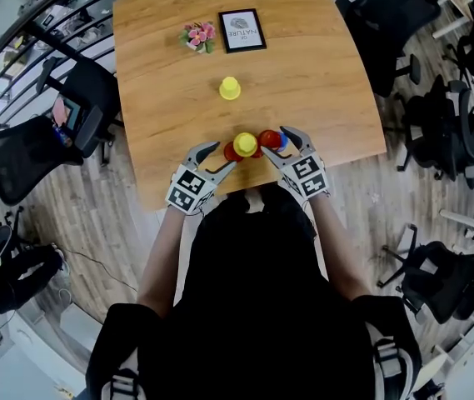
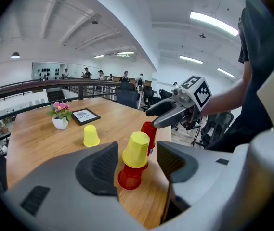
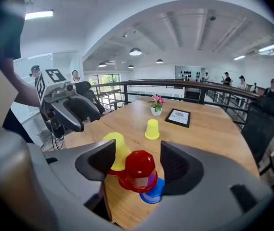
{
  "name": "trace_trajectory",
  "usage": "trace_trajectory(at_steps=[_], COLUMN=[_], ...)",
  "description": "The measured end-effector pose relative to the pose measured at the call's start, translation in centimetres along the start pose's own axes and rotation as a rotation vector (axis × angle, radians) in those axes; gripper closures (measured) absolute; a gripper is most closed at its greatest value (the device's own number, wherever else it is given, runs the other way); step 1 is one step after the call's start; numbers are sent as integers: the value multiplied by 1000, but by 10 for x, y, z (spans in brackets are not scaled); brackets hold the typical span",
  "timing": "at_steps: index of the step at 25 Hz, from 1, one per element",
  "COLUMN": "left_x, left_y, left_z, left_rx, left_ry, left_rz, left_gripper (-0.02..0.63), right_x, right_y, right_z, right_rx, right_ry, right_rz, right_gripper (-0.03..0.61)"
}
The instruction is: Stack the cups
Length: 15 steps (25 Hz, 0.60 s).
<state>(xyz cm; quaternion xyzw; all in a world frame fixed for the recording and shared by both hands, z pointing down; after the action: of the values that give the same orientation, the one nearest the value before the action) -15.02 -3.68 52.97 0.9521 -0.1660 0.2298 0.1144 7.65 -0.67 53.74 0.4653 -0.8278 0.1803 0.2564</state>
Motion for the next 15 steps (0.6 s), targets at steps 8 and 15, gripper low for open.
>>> trace_trajectory(at_steps=[8,15], left_x=[-5,-7], left_y=[15,20], left_z=[1,-4], left_rx=[-63,-127], left_ry=[-65,-58], left_rz=[8,110], left_gripper=[354,354], right_x=[3,32], right_y=[-10,-47], right_z=[31,47], right_rx=[-20,-92], right_ry=[-44,-21], right_rz=[-26,39], right_gripper=[279,288])
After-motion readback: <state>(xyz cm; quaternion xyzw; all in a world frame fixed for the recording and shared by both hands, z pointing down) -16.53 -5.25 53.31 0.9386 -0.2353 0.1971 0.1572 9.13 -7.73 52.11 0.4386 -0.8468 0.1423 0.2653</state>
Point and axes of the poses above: the fingertips, and each gripper's own axes: x forward along the fingers, y to its left, z out of its top, the point moved 9 cm from there along -x, backward along the fingers, and after that the axes turned 3 degrees about x, right-handed, at the moved point
